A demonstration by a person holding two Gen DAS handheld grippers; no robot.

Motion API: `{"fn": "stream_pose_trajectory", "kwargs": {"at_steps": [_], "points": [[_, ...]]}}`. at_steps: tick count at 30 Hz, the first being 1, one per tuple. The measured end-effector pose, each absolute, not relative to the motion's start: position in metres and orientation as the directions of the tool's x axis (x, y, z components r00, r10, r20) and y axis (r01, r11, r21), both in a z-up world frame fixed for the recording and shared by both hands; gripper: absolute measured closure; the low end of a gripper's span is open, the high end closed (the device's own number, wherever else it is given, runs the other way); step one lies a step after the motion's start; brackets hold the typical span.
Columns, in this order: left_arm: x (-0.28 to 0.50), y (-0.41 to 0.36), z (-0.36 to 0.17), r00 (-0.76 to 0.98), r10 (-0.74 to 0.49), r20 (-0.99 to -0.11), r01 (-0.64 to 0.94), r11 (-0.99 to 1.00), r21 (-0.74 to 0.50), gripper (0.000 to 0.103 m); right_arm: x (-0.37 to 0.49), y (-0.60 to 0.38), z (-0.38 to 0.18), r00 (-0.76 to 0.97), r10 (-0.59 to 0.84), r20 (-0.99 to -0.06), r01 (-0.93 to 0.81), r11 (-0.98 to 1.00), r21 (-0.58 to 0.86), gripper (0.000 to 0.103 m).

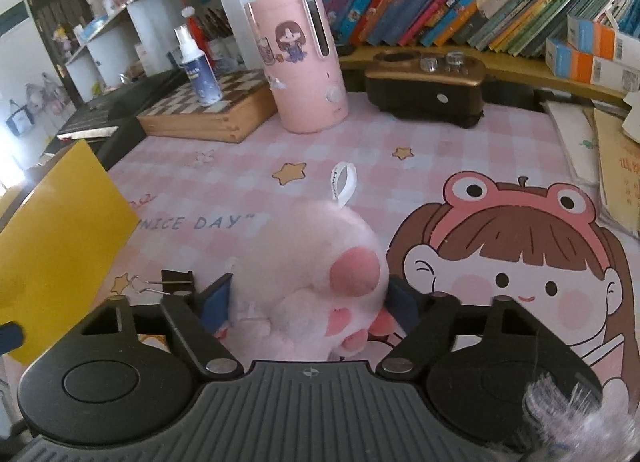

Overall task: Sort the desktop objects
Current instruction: 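Close the right tool around the pink pig plush while the left tool grasps the black binder clip, then carry the pig plush in the right tool and binder clip in the left tool toward the yellow box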

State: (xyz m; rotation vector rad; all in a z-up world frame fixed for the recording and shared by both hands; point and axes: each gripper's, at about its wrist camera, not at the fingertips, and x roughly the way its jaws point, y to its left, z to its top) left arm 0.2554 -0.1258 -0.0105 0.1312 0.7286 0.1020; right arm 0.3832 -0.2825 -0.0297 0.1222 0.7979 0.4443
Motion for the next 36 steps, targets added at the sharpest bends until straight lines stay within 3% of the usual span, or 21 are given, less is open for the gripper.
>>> {"fn": "stream_pose_trajectory", "kwargs": {"at_steps": [7,16,26,28,31,36], "points": [[0.281,-0.127,-0.023,0.731,0.119,-0.672,-0.049,0.991,0.123,0.017,0.359,-0.311,-0.008,0.692,0.443,-0.569,-0.325,0.896,0.302,0.037],[0.322,-0.123,-0.044,0.711,0.140,-0.690,-0.078,0.990,0.120,0.042,0.327,-0.339,0.007,0.715,0.444,-0.540,-0.340,0.896,0.287,0.035],[0.343,-0.121,-0.063,0.704,0.071,-0.706,-0.058,0.997,0.044,0.052,0.309,-0.353,0.009,0.712,0.441,-0.547,-0.335,0.897,0.287,0.034],[0.342,-0.121,-0.063,0.710,0.050,-0.702,-0.040,0.999,0.030,0.065,0.308,-0.354,0.009,0.711,0.440,-0.549,-0.335,0.898,0.287,0.034],[0.339,-0.124,-0.061,0.712,0.026,-0.701,-0.011,1.000,0.027,0.075,0.304,-0.354,0.008,0.708,0.437,-0.554,-0.332,0.899,0.285,0.034],[0.326,-0.125,-0.049,0.727,0.002,-0.686,0.003,1.000,0.006,0.079,0.297,-0.354,0.005,0.705,0.434,-0.561,-0.327,0.901,0.286,0.034]]}}
